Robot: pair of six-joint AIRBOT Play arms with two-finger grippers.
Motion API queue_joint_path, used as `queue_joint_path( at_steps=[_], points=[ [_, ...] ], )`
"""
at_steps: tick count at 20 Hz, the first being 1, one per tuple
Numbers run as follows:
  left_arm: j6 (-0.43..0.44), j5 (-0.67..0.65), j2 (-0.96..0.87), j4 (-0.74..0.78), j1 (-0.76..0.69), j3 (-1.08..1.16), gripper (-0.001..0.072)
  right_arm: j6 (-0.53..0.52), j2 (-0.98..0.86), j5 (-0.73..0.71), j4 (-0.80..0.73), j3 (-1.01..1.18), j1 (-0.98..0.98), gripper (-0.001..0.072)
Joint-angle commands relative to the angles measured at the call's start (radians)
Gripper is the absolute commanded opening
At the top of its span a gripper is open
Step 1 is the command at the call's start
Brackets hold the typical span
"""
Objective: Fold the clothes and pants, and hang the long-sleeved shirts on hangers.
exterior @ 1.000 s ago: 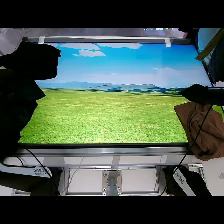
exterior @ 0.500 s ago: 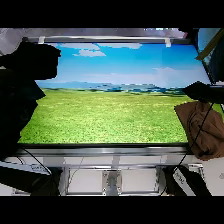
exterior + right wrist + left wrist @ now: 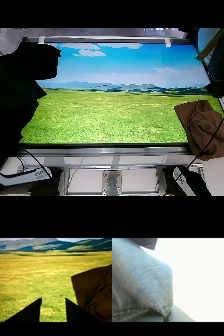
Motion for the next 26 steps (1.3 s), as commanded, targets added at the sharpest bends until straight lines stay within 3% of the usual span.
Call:
queue_joint_path(
  at_steps=[1,6,10,11,12,13,14,16,18,20,23,24,25,26],
  points=[
    [0.042,0.007,0.129,-0.126,-0.287,0.001,0.0021,-0.063,0.0,0.016,-0.147,0.093,0.0,0.0344],
    [0.042,0.026,0.046,-0.01,-0.888,-0.084,0.0022,-0.06,-0.024,-0.03,-0.134,0.094,0.0,0.0344],
    [0.039,0.116,-0.174,0.173,-1.244,-0.167,0.0024,-0.06,-0.063,-0.038,-0.063,0.07,0.0,0.0345],
    [0.031,0.162,-0.235,0.186,-1.29,-0.164,0.0061,-0.06,-0.076,-0.04,-0.046,0.061,0.0,0.0345],
    [0.031,0.212,-0.277,0.186,-1.312,-0.153,0.0285,-0.06,-0.089,-0.041,-0.031,0.05,0.0,0.0345],
    [0.03,0.248,-0.301,0.197,-1.313,-0.125,0.0579,-0.06,-0.105,-0.043,-0.027,0.036,0.0,0.0345],
    [0.023,0.272,-0.306,0.241,-1.294,-0.078,0.0714,-0.06,-0.119,-0.042,-0.027,0.02,0.0,0.0346],
    [-0.043,0.274,-0.283,0.444,-1.21,0.042,0.0708,-0.06,-0.138,-0.045,-0.029,-0.03,0.0,0.0347],
    [-0.168,0.282,-0.232,0.681,-1.074,0.108,0.0707,-0.06,-0.14,-0.047,-0.02,-0.127,0.0,0.0347],
    [-0.274,0.272,-0.201,0.727,-0.886,0.109,0.0707,-0.06,-0.132,-0.064,0.056,-0.272,0.0,0.0353],
    [-0.307,0.224,-0.269,0.46,-0.6,0.092,0.0706,-0.08,-0.123,-0.191,0.371,-0.526,0.004,0.0359],
    [-0.307,0.212,-0.314,0.334,-0.53,0.088,0.0706,-0.134,-0.124,-0.224,0.508,-0.605,0.019,0.0417],
    [-0.306,0.212,-0.369,0.214,-0.472,0.089,0.0706,-0.173,-0.124,-0.248,0.596,-0.666,0.045,0.055],
    [-0.288,0.224,-0.421,0.114,-0.434,0.089,0.0705,-0.178,-0.124,-0.275,0.627,-0.715,0.082,0.0571]
  ],
)
